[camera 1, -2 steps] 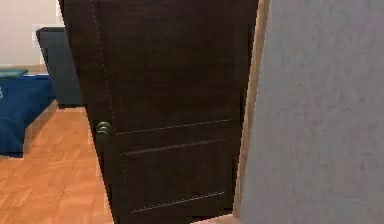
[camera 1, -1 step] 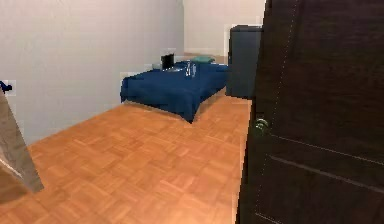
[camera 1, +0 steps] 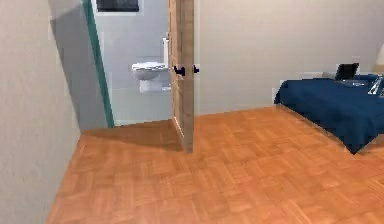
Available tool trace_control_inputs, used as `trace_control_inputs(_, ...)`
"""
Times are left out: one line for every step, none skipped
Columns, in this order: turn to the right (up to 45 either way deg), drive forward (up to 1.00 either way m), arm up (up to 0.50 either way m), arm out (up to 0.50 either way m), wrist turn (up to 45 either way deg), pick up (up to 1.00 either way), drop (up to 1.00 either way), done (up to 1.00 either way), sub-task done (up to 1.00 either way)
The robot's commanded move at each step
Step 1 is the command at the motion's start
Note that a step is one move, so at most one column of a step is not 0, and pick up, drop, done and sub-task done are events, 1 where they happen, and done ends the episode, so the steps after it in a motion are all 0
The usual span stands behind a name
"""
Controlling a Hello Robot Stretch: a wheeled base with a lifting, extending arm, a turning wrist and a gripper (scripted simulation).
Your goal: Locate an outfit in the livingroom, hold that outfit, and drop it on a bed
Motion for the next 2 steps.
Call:
trace_control_inputs(-15.0, 0.0, 0.0, 0.0, 0.0, 0.0, 0.0, 0.0, 0.0)
trace_control_inputs(0.0, 1.0, 0.0, 0.0, 0.0, 0.0, 0.0, 0.0, 0.0)
